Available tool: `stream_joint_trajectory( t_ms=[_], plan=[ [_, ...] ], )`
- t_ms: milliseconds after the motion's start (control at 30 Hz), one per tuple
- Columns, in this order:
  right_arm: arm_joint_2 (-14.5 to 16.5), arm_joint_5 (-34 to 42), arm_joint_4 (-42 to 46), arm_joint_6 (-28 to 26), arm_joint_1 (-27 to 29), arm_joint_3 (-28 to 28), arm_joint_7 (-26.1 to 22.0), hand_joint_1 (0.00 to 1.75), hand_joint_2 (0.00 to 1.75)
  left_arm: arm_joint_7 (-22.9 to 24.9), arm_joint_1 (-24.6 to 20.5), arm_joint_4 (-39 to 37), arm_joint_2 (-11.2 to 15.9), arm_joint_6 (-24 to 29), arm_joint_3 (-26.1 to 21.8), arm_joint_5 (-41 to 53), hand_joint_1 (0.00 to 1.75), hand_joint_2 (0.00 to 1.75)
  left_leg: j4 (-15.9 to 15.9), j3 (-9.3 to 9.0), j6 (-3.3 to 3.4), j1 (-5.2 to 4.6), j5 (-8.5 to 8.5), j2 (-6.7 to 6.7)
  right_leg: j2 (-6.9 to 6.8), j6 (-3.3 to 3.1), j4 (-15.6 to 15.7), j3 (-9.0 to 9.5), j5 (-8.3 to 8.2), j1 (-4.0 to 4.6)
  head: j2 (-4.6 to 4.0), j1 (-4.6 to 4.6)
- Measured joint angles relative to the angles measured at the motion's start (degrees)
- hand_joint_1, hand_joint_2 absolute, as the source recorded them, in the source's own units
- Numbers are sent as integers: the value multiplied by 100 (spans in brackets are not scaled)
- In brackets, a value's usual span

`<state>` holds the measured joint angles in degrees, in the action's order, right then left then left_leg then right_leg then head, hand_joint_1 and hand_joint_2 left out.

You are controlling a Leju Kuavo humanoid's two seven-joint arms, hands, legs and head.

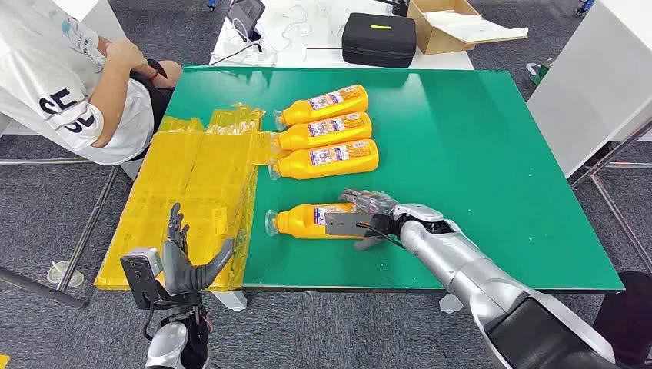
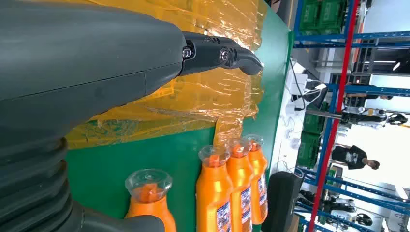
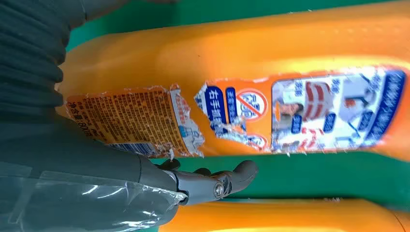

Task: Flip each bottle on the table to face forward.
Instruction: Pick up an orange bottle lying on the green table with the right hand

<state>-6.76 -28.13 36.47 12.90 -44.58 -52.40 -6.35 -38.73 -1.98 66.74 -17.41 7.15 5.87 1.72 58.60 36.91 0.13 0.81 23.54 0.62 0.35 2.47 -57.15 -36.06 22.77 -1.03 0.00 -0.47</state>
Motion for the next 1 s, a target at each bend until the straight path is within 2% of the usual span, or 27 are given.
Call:
stream_joint_trajectory(
  t_ms=[100,333,500,600,667,767,1000],
  plan=[
    [5,-91,-68,56,-71,-88,37,175,175,2,-5,-18,-5,3,-1,-17,0,175,0,0,0,0,0,0,0,0,0,0,0,0,0,0],
    [11,-196,-194,18,-180,-313,66,175,175,26,-8,-52,-10,6,-1,-46,0,175,0,-1,0,0,0,0,0,0,0,0,0,0,0,-1],
    [-10,-86,-183,-473,-91,-325,-2,175,175,42,-2,-54,-10,11,-3,-54,0,175,0,0,0,0,0,0,0,0,0,0,0,0,0,-1],
    [-45,-5,-16,-990,113,-193,-33,175,175,44,20,-50,-10,21,-6,-55,0,175,0,1,0,0,0,1,0,0,0,0,0,0,0,-2],
    [-58,-5,279,-1508,384,39,-112,175,175,47,62,-24,-10,17,-8,-59,0,175,0,2,0,1,0,0,0,0,0,0,0,1,0,-2],
    [37,-123,1098,-2461,1060,718,-501,175,175,80,153,85,-10,-61,-6,-124,0,175,0,4,-1,3,4,2,-1,0,0,-2,3,3,0,-2],
    [687,89,3080,-3943,2623,2432,-1836,175,175,320,225,393,-5,-585,52,-617,0,175,-3,13,-3,6,7,20,-7,-4,0,-11,11,5,1,-1]
  ],
)
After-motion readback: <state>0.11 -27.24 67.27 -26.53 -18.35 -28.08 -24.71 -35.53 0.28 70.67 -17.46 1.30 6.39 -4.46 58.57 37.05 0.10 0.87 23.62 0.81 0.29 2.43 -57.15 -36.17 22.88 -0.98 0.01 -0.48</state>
